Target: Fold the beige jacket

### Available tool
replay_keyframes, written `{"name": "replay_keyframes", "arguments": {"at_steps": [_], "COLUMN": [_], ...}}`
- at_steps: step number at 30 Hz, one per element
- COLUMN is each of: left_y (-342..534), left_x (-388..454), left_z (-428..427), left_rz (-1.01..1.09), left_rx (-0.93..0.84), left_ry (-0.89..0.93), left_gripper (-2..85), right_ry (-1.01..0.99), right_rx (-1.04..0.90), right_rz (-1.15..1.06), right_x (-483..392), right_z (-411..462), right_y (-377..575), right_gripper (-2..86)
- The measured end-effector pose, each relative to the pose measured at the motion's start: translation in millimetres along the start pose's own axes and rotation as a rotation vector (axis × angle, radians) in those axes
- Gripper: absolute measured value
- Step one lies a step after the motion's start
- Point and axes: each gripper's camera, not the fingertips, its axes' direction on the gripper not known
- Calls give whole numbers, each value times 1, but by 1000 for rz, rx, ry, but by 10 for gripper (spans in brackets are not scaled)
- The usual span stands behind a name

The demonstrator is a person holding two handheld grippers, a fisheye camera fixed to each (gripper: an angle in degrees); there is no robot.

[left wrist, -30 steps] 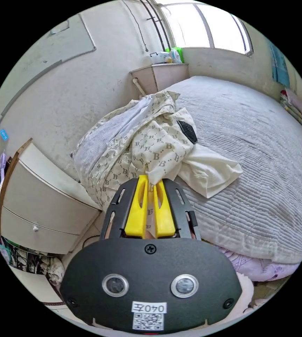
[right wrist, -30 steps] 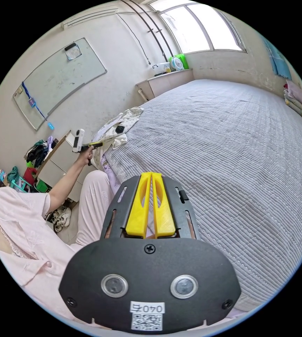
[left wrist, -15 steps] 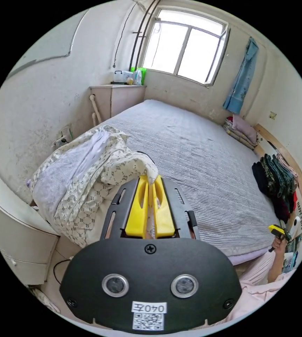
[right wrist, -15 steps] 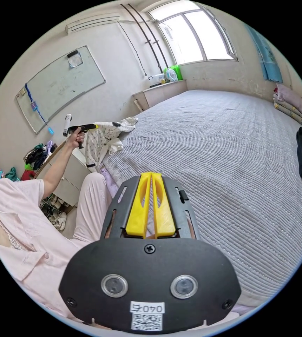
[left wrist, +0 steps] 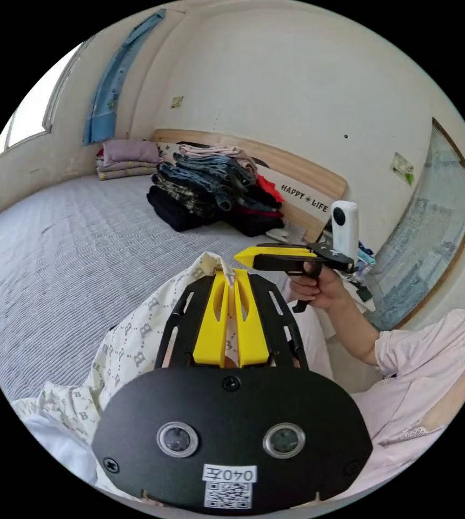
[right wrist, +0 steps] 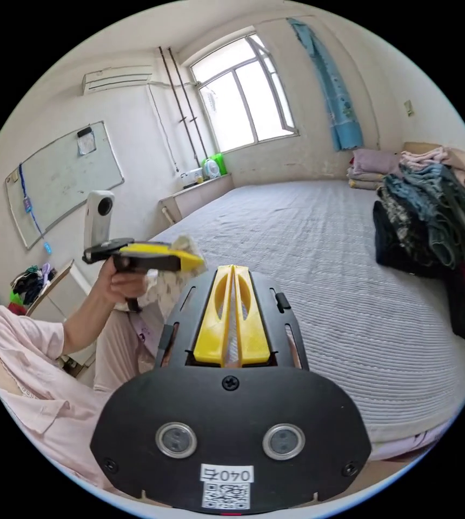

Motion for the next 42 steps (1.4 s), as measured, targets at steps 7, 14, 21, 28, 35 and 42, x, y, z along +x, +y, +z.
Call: {"name": "replay_keyframes", "arguments": {"at_steps": [7, 14, 21, 28, 35, 42], "left_y": [-34, 75, 214, 307, 379, 419], "left_x": [91, 18, -52, -29, -11, -79], "left_z": [40, -33, -200, -256, -326, -389], "left_rz": [101, -113, -235, -209, -296, -689], "left_rx": [99, 86, 217, 68, -239, -5], "left_ry": [505, 623, 371, 317, -65, -686], "left_gripper": [5, 63, 47, 12, -3, 66], "right_ry": [112, 150, 10, -143, -131, -179], "right_rx": [275, -24, -327, -590, -757, -831], "right_rz": [167, 15, -213, -390, -475, -368], "right_x": [57, 43, -31, -124, -165, -159], "right_z": [-123, -71, 100, 251, 331, 355], "right_y": [-6, -24, -65, -106, -118, -130], "right_gripper": [-9, -9, -6, 69, 127, 129]}}
